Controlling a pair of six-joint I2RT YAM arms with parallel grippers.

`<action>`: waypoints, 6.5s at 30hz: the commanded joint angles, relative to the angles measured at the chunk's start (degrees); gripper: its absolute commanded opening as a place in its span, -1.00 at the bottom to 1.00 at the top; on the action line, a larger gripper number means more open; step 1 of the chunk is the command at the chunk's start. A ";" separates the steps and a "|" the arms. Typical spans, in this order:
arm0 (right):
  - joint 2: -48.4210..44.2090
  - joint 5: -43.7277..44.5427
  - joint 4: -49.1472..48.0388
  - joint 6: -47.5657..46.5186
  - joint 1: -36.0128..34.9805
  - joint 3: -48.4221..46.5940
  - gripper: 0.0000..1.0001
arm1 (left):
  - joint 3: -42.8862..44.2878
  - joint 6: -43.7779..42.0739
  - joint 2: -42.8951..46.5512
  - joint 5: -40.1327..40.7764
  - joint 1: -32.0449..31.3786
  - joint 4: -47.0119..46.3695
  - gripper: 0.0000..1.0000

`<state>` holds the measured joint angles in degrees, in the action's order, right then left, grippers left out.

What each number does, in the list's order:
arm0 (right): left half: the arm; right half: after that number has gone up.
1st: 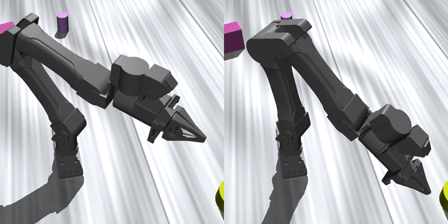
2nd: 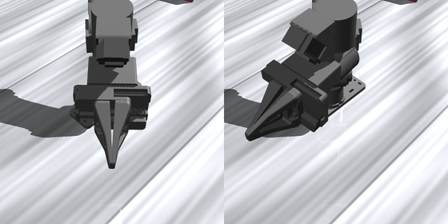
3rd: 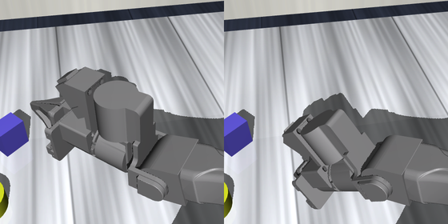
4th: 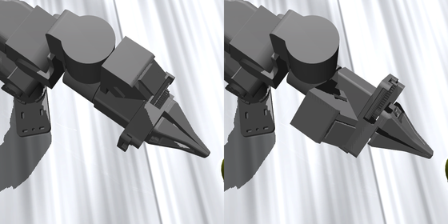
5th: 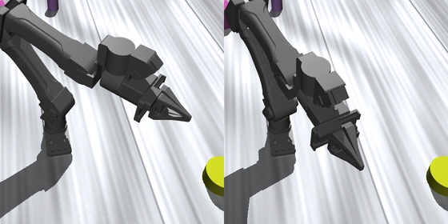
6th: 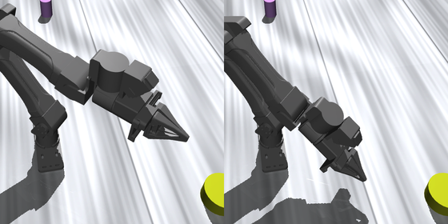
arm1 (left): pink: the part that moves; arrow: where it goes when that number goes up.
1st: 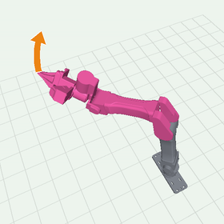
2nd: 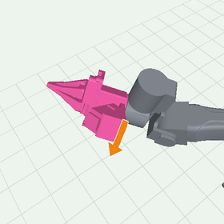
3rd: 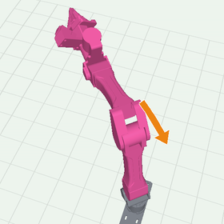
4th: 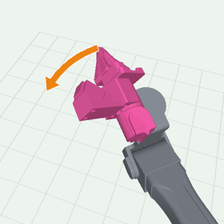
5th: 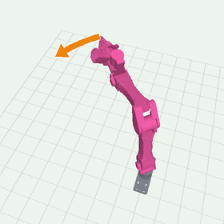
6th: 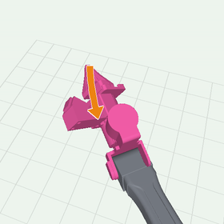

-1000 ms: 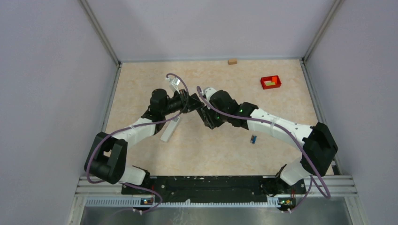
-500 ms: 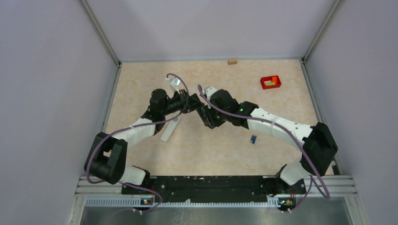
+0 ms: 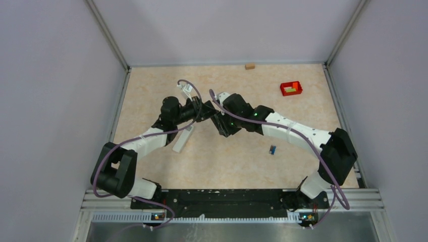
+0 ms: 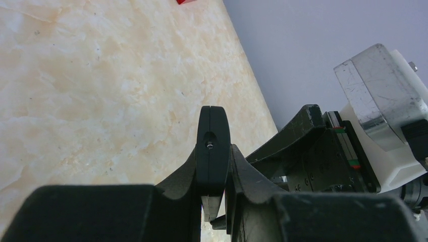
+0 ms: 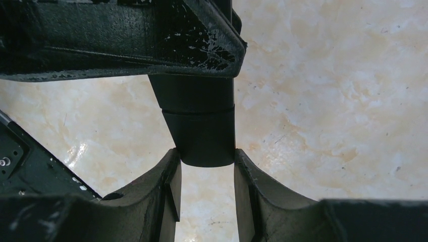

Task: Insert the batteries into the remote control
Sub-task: Load the battery cover into the remote control, then place the remote control at the center of the board.

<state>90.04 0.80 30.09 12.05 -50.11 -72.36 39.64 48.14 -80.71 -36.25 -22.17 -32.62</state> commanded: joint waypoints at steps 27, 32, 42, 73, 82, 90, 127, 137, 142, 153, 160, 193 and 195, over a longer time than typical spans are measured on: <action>3.66 5.77 3.83 1.57 0.79 -10.26 -0.25 | 1.47 20.06 -1.21 -10.76 -0.77 -4.14 -1.00; 2.50 6.24 4.31 1.66 0.72 -10.08 -0.23 | 1.89 20.85 -2.43 -10.73 -0.44 -4.21 -1.00; 0.95 5.25 4.78 1.55 0.80 -9.51 -0.05 | 2.61 20.41 -3.41 -10.20 -0.01 -3.77 -1.00; -28.47 -2.81 -30.27 43.23 7.74 22.78 0.57 | 1.81 41.19 -3.41 -8.99 3.01 -19.08 -1.00; -28.66 -6.62 -44.95 54.30 7.74 30.86 0.21 | 0.23 52.09 -4.43 -7.31 2.93 -29.68 -1.00; -23.65 -9.59 -48.04 56.03 7.79 30.69 -0.38 | 0.51 52.05 -2.14 -7.28 2.84 -29.72 -1.00; -21.55 -49.44 -52.73 23.59 10.84 20.37 0.20 | 10.41 12.54 9.35 -24.53 0.12 -0.22 -1.00; -17.52 -50.76 -51.30 23.58 10.64 17.73 -0.30 | 9.97 13.95 9.83 -25.27 0.18 -4.82 -1.00; -15.52 -48.76 -49.61 23.83 10.64 15.98 -0.88 | 9.73 13.52 10.41 -24.38 0.14 -5.00 -0.81; -17.43 -23.01 -24.46 17.21 14.77 14.04 -1.00 | 13.16 -9.04 16.85 4.04 1.75 31.73 0.97; -7.16 16.32 0.77 8.95 20.34 6.56 -1.00 | 11.54 -13.33 17.87 20.50 2.27 41.61 0.98; 11.10 22.42 5.58 2.06 26.21 0.85 -0.05 | 13.56 -17.49 7.09 35.44 2.35 53.80 0.98; 7.90 18.54 4.83 2.49 26.28 1.69 -0.01 | 13.30 -17.06 5.88 35.70 2.38 52.92 0.97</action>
<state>105.97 28.84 37.85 13.30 -24.10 -70.89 51.07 29.98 -72.84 -3.84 -19.92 21.12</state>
